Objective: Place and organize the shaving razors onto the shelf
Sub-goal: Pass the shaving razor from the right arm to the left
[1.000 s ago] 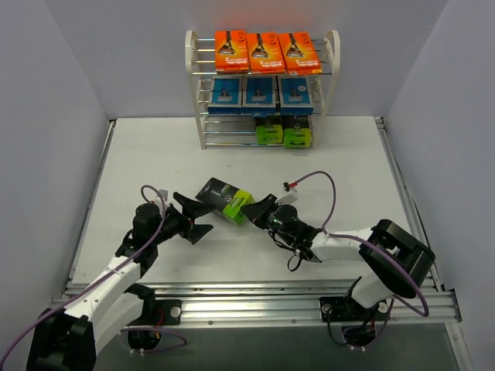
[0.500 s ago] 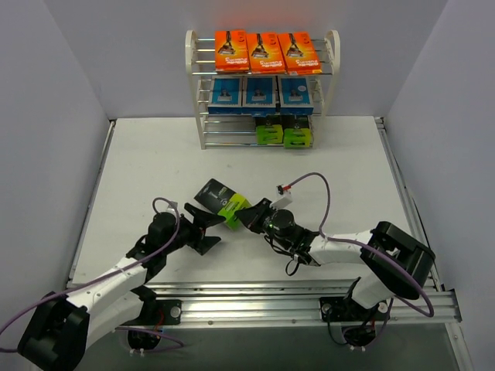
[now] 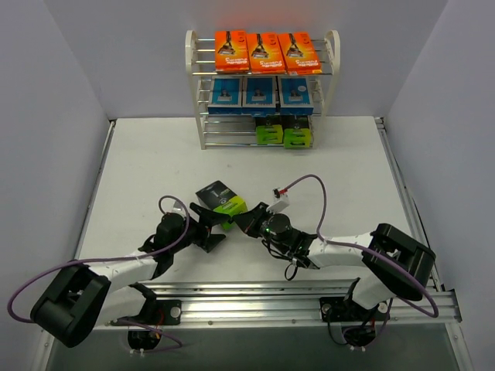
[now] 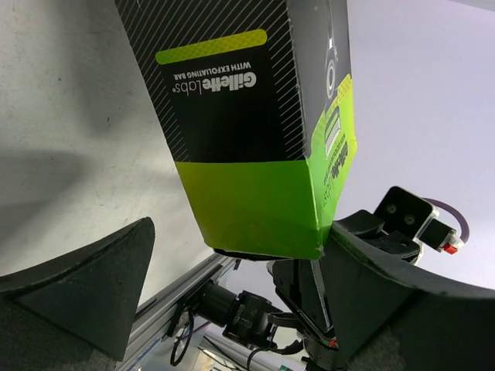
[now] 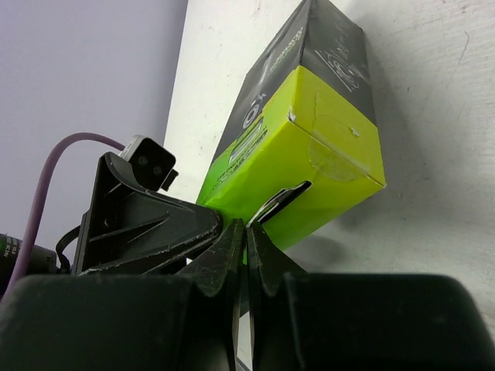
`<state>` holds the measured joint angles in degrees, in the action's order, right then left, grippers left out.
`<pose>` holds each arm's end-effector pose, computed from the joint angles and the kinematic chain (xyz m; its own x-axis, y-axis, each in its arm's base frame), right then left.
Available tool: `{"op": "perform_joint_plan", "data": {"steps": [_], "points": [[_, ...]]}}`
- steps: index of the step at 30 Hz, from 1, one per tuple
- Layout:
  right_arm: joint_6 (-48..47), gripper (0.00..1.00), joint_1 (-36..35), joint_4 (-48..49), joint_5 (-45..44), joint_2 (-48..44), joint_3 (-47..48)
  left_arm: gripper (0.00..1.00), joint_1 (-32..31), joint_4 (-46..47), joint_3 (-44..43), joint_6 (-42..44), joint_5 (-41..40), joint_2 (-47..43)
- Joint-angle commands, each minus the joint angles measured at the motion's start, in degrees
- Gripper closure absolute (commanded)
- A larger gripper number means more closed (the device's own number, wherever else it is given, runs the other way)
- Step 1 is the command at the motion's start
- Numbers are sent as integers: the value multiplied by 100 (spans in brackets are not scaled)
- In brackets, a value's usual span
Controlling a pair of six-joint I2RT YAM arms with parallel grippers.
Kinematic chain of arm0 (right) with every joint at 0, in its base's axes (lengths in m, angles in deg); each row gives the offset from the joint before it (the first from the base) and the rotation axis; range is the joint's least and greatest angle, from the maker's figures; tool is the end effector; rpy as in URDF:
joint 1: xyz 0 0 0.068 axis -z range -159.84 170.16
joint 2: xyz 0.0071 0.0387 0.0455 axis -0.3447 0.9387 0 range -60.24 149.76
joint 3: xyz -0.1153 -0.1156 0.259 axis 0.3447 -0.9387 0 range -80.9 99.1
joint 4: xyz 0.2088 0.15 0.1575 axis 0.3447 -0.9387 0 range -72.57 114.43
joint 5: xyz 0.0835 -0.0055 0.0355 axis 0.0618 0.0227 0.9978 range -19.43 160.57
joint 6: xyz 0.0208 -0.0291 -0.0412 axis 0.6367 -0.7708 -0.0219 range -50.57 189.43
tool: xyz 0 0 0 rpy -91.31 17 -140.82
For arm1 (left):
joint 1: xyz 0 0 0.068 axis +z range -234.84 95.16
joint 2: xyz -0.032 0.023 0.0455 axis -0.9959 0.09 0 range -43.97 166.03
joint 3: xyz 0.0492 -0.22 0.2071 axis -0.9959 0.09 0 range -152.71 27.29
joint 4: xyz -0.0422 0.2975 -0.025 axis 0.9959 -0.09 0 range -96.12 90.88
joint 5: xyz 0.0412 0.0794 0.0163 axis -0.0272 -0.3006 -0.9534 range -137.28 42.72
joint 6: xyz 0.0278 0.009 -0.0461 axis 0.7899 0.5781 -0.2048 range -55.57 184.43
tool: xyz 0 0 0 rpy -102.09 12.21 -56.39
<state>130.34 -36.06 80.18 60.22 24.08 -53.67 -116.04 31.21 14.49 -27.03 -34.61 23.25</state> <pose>0.1761 0.2515 0.1991 -0.6336 0.5989 -0.4898 -0.3377 0.3556 0.8715 0.1847 -0.1211 0.1450 -0.6675 -0.7360 0.1127 -0.3663 0.1928 -0.9103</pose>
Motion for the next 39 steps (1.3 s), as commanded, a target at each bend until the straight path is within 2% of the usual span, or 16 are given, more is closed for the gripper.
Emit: {"op": "perform_joint_plan", "data": {"steps": [1, 10, 18, 22, 23, 26, 27, 29, 32, 34, 35, 38, 39], "points": [[26, 100, -169, 551, 7, -302, 117, 6, 9, 571, 110, -170, -554, -24], [106, 100, -345, 727, 103, -179, 29, 6, 18, -220, 84, -126, -1178, -859], [282, 100, -521, 1123, 147, 155, -51, 6, 18, -449, 163, -91, -1381, -983], [247, 100, -644, 1105, 103, 199, -24, 0, 18, -536, 243, -91, -1442, -1105], [246, 100, -661, 1105, 95, 200, -33, 9, 18, -624, 251, -65, -1460, -1149], [238, 100, -670, 1105, 77, 217, -68, 20, 18, -677, 313, -47, -1530, -1325], [238, 95, -670, 1105, 68, 226, -85, 22, 18, -695, 330, -30, -1539, -1404], [229, 94, -670, 1114, 59, 235, -103, 29, 18, -703, 383, -12, -1548, -1466], [238, 85, -670, 1131, 51, 226, -147, 35, 18, -738, 462, 23, -1583, -1598], [255, 67, -670, 1114, 33, 208, -173, 38, 18, -774, 515, 32, -1609, -1686], [255, 54, -679, 1062, 42, 174, -173, 39, 26, -783, 559, 67, -1627, -1712], [238, 40, -670, 930, -2, 42, -235, 40, 35, -774, 577, 233, -1610, -1809], [238, 38, -670, 868, -20, -2, -261, 40, 70, -774, 559, 321, -1583, -1861]]}}
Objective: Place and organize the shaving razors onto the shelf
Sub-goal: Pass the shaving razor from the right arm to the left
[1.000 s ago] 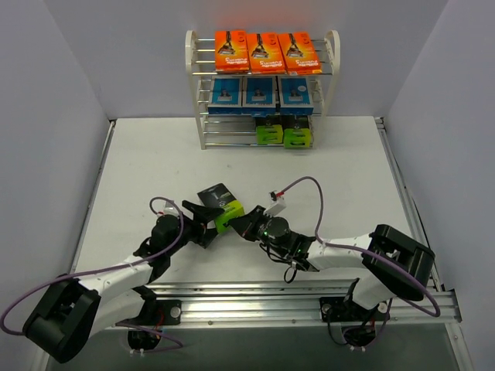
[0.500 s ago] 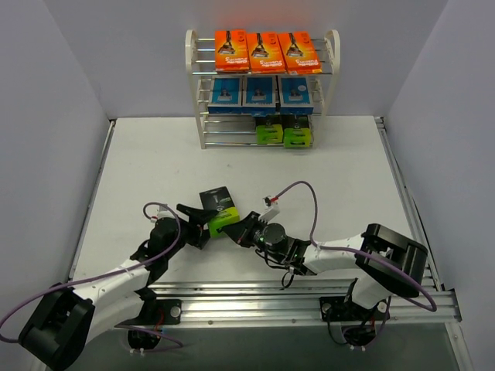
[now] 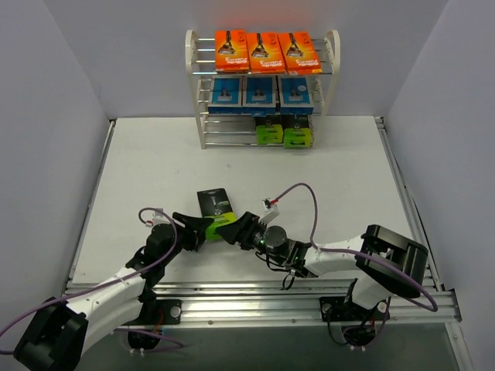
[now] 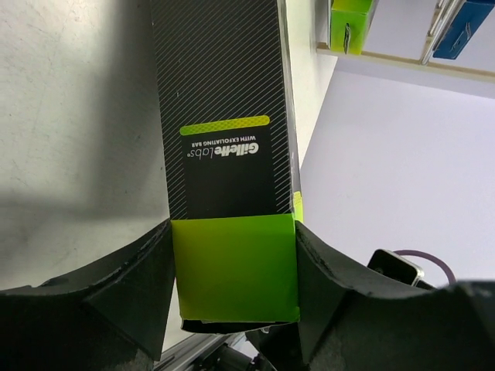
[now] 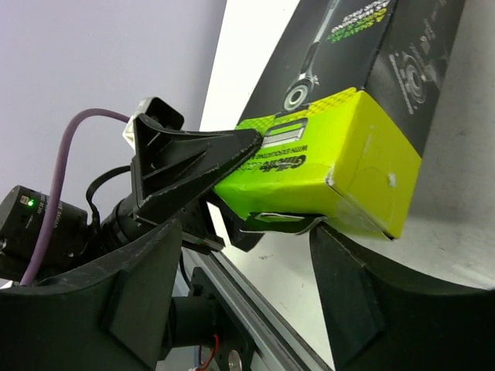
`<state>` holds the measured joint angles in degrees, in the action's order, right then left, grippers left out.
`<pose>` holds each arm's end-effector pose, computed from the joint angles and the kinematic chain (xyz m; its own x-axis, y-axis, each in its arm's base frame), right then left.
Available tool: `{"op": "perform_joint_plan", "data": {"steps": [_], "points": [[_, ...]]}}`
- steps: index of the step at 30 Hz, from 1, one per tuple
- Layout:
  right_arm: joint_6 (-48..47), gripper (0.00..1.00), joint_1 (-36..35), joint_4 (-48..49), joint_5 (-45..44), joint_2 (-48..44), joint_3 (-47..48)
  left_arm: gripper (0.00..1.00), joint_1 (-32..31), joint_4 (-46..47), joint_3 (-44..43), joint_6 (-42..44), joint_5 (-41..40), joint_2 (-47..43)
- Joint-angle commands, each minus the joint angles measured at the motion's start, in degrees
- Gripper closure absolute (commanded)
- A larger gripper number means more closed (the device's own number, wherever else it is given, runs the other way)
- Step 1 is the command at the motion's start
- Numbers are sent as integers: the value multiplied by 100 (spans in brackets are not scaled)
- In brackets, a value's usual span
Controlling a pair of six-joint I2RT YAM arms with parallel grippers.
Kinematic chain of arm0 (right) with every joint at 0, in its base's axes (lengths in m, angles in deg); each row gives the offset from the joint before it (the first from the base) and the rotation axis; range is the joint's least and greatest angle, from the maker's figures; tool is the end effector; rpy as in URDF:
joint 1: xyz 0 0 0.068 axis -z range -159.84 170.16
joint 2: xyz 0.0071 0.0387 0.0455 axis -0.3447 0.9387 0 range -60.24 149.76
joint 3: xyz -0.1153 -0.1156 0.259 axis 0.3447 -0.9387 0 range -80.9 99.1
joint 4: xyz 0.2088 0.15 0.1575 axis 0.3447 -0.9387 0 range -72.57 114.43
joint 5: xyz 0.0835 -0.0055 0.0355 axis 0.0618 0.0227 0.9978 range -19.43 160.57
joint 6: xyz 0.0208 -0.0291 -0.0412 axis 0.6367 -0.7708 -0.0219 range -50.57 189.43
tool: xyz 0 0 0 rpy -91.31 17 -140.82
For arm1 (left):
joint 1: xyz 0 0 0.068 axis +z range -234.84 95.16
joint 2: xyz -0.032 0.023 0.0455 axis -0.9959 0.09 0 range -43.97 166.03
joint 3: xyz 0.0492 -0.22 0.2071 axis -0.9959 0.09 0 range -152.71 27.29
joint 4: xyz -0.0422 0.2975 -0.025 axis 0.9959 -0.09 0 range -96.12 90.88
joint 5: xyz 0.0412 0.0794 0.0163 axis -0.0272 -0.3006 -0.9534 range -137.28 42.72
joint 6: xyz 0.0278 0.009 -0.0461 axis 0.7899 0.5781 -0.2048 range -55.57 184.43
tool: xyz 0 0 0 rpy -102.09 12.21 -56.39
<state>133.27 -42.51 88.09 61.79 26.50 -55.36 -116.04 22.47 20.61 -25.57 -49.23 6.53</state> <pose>0.1445 0.2676 0.1931 -0.7165 0.5456 -0.4347 -0.3740 0.2256 0.8996 0.1560 -0.0929 0.1462 -0.4907 -0.8712 -0.0130 -0.3236 0.1960 -0.9257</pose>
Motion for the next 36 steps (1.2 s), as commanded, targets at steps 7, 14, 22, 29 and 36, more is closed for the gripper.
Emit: {"op": "perform_joint_plan", "data": {"steps": [7, 14, 22, 29, 36], "points": [[-20, 26, -34, -108, -116, -614, -339, 40, 465, -512, -553, 1482, 476, -453], [305, 16, 9, 258, 34, -659, -716, 40, 843, -1139, -958, 2460, 1065, -1006], [411, 9, 185, 1525, 763, -79, -735, 40, 1134, -1183, -1248, 3128, 2242, -1446], [420, 0, 185, 2835, 1115, 422, -770, 46, 1195, -929, -1126, 2918, 2990, -1640], [244, 0, 256, 2890, 1211, -42, -849, 53, 1239, -717, -704, 2575, 3333, -2052]]}}
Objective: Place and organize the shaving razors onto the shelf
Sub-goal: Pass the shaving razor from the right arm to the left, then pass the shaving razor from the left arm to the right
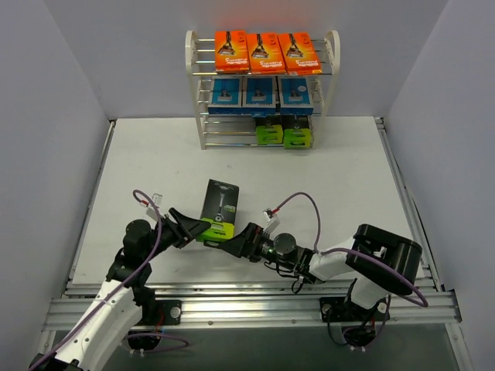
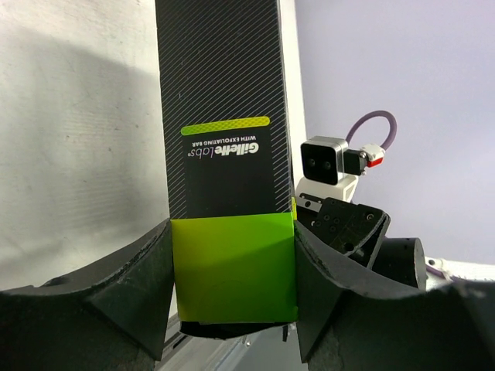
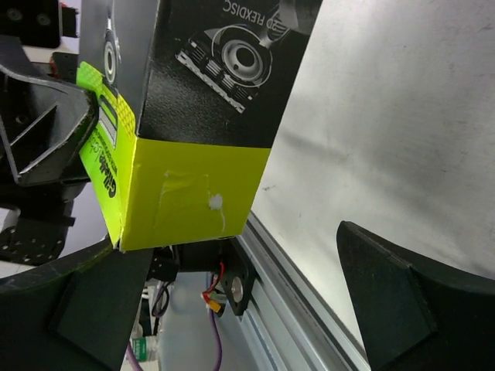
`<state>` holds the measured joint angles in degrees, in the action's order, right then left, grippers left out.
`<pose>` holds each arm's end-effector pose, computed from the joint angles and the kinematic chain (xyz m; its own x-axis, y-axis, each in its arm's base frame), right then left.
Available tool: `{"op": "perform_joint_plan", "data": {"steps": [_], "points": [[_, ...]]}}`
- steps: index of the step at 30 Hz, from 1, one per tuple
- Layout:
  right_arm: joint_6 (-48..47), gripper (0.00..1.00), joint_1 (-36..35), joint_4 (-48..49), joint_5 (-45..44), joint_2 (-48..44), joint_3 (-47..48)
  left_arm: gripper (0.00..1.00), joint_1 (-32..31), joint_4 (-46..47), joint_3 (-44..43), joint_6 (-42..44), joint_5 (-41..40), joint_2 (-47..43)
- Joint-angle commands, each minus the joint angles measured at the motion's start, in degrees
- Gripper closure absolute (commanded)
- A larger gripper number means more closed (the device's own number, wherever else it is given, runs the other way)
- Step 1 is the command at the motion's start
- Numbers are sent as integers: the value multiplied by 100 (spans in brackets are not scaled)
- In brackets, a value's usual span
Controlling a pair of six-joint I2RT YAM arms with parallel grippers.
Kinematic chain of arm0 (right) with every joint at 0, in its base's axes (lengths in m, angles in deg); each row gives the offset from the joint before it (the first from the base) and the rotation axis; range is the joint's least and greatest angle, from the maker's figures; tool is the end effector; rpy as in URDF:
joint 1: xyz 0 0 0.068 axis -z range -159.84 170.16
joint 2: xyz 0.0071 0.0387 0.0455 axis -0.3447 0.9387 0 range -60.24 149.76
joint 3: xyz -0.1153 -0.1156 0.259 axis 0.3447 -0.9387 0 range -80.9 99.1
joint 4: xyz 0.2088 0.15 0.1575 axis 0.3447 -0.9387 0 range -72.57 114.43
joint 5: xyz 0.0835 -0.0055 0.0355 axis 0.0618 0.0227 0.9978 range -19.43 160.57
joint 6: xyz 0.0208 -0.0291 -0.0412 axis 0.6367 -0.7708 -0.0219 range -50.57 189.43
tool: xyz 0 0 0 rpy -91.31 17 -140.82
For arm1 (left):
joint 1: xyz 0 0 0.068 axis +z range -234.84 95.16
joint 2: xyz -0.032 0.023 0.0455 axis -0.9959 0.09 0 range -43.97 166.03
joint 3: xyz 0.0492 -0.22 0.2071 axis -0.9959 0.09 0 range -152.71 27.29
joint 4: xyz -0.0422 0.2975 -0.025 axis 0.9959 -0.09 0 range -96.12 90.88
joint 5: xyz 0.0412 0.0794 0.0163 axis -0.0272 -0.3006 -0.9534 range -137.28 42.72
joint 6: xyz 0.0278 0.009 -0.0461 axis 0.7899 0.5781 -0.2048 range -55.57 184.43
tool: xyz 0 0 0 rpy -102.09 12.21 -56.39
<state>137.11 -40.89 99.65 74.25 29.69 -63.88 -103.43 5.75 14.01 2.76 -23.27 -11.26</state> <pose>0.1295 0.2390 0.1592 -0.8291 0.4083 -0.3819 -0.3615 0.1296 0.9233 0.1507 -0.0663 0.2087 -0.6980 -0.6136 -0.3693 0.1055 0.4219 -0.9005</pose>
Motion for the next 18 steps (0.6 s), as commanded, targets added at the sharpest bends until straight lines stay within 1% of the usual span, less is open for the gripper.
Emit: {"op": "perform_joint_plan", "data": {"steps": [1, 2, 6, 8, 13, 15, 16, 18], "points": [[-219, 0, 94, 1646, -26, -458, 21, 55, -22, 981, 35, -267, 789, -309], [-255, 0, 94, 1514, -17, -633, 30, 57, -22, 999, 62, -275, 807, -335], [-334, 0, 103, 1347, 62, -915, 82, 58, -22, 1209, 238, -398, 903, -476], [-395, 0, 103, 1223, 185, -986, 161, 61, -13, 1411, 317, -539, 939, -537], [-422, 0, 103, 1223, 379, -1039, 223, 78, -13, 1465, 291, -644, 956, -608], [-422, 0, 103, 1223, 326, -1056, 197, 81, -13, 1543, 291, -662, 1009, -599], [-422, 0, 103, 1223, 309, -1083, 197, 87, -13, 1561, 291, -680, 1035, -608], [-422, 0, 103, 1223, 247, -1127, 162, 94, -13, 1570, 299, -689, 1071, -634]]}}
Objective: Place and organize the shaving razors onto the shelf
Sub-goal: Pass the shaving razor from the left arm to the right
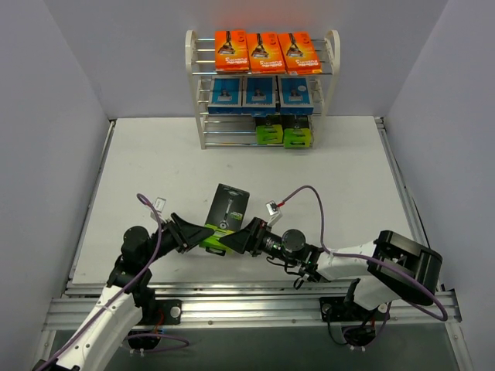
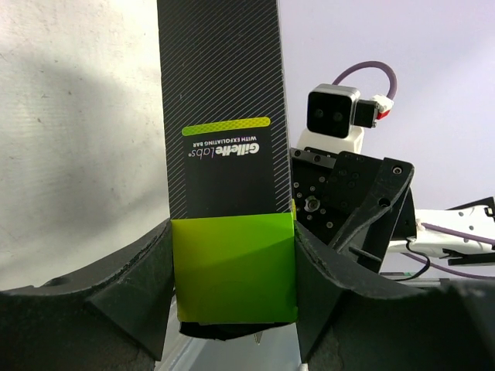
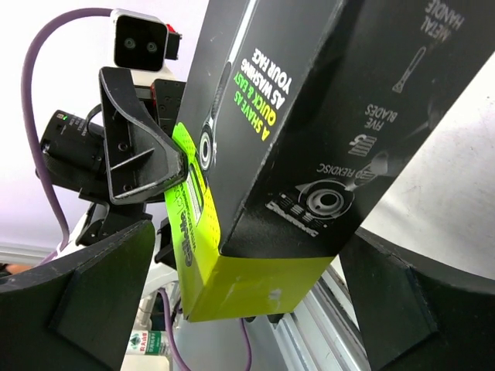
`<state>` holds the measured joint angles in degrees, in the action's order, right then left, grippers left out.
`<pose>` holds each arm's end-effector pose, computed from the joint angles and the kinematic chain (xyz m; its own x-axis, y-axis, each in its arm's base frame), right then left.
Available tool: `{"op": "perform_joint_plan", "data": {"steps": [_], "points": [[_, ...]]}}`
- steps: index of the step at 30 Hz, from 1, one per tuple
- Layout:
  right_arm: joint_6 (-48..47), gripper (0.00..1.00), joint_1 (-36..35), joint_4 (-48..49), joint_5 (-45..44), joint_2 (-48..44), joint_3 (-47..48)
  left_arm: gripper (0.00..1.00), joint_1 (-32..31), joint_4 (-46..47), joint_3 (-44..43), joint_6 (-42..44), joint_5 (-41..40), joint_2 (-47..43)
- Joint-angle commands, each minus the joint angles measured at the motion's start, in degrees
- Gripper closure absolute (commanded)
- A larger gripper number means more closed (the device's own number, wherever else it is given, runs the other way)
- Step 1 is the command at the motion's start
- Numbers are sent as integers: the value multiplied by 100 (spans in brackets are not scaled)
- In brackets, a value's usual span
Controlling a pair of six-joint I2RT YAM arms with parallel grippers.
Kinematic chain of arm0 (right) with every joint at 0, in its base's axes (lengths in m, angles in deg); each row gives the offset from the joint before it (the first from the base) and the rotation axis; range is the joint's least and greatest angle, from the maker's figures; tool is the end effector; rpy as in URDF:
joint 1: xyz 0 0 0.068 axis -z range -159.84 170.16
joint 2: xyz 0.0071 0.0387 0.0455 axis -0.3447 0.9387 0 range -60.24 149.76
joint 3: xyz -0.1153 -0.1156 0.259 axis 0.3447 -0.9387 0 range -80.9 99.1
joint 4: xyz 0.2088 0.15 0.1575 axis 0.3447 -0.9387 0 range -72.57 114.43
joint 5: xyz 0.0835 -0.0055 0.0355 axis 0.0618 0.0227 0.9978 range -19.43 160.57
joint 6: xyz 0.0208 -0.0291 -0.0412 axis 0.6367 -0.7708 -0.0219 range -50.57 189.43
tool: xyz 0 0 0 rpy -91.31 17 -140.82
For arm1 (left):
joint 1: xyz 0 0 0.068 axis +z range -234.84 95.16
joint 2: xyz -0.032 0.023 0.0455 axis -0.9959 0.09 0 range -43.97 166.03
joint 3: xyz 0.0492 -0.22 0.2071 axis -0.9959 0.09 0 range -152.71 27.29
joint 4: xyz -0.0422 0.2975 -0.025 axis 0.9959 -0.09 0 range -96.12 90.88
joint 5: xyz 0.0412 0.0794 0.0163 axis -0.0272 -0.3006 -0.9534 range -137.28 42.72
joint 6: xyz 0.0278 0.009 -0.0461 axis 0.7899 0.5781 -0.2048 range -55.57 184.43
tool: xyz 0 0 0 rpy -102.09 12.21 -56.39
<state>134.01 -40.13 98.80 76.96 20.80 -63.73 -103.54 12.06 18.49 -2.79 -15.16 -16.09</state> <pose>0.1265 0.2300 0.1967 -0.7898 0.4269 -0.4405 -0.4754 0.0277 0.8793 0.1374 -0.0670 0.2014 -0.7607 -0.5670 -0.3161 0.1782 0.2859 -0.9416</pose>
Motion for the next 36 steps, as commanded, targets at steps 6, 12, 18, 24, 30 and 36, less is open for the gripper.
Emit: {"op": "perform_joint_plan", "data": {"steps": [6, 12, 18, 24, 30, 36], "points": [[-226, 0, 44, 703, -138, -658, 252, 98, -2, 1183, 79, -274, 365, -476], [-209, 2, 61, 517, -349, -923, 182, 98, -2, 1597, 440, -608, 339, -916], [-33, 16, 61, 982, -156, -660, 190, 98, -2, 1712, 572, -669, 391, -1021], [134, 42, 61, 1580, -60, -281, 155, 97, -2, 1826, 616, -740, 497, -1074], [152, 55, 70, 1686, -59, -193, 146, 92, -2, 1695, 616, -775, 480, -1127], [134, 70, 105, 1616, -68, -290, 129, 55, -2, 1712, 572, -828, 497, -1048]]}}
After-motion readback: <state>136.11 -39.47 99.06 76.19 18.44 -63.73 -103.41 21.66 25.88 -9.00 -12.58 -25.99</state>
